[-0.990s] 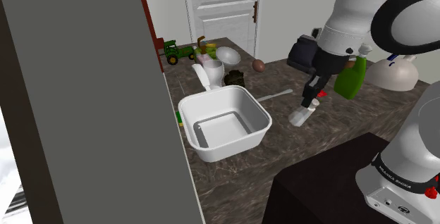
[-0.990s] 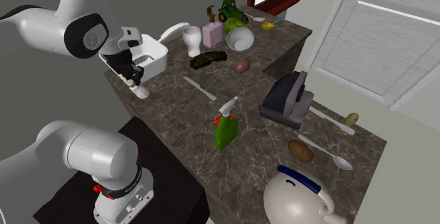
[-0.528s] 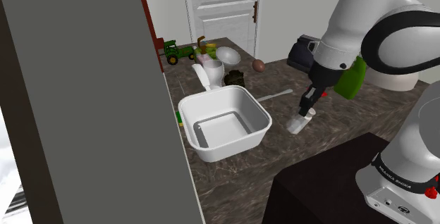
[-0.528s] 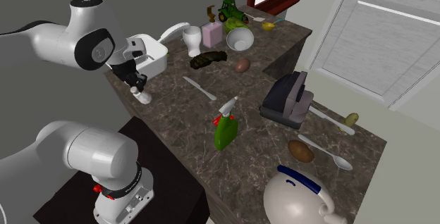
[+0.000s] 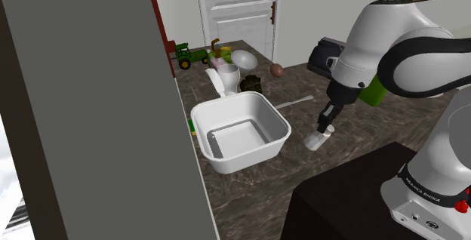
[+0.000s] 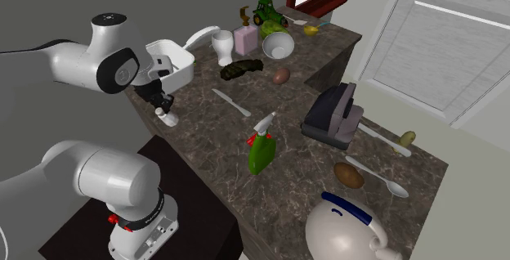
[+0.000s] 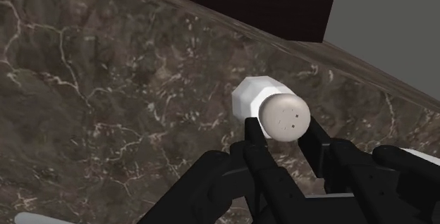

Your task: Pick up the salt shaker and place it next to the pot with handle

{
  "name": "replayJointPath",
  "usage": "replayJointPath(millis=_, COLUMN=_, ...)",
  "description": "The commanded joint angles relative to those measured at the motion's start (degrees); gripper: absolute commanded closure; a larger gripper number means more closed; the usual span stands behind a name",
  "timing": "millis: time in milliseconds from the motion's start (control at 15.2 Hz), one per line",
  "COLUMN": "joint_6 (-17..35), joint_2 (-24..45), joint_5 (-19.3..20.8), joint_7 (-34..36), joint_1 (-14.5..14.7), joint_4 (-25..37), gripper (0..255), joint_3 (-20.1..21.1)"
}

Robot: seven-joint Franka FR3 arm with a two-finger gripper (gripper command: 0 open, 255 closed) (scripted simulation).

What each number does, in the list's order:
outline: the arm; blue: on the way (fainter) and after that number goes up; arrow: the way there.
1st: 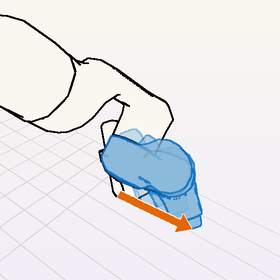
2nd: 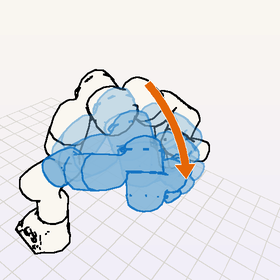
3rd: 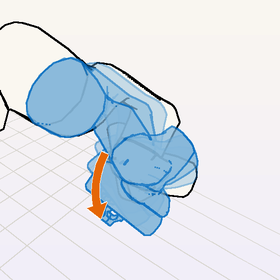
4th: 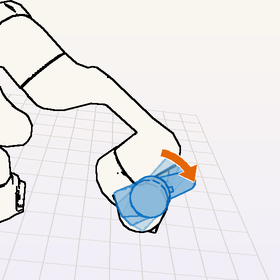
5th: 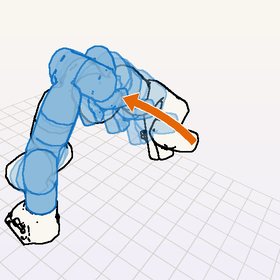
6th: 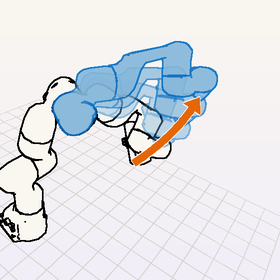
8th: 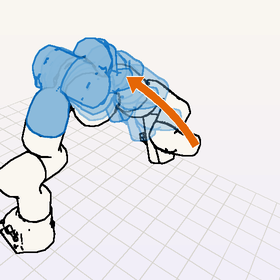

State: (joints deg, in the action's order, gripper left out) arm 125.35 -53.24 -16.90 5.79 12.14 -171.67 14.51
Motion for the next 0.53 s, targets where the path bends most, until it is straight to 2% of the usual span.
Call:
replayJointPath(millis=0, joint_6=0.3, joint_2=0.2, joint_5=-0.1, joint_7=0.0, joint_1=0.0, joint_4=-0.1, gripper=255, joint_3=0.0)
replayJointPath(millis=330, joint_6=0.3, joint_2=0.2, joint_5=-0.1, joint_7=0.0, joint_1=0.0, joint_4=-0.1, gripper=255, joint_3=0.0)
replayJointPath(millis=396, joint_6=0.3, joint_2=0.1, joint_5=0.0, joint_7=0.0, joint_1=0.0, joint_4=-0.2, gripper=0, joint_3=0.0)
replayJointPath(millis=462, joint_6=0.3, joint_2=0.1, joint_5=0.0, joint_7=0.0, joint_1=0.0, joint_4=-0.1, gripper=0, joint_3=0.0)
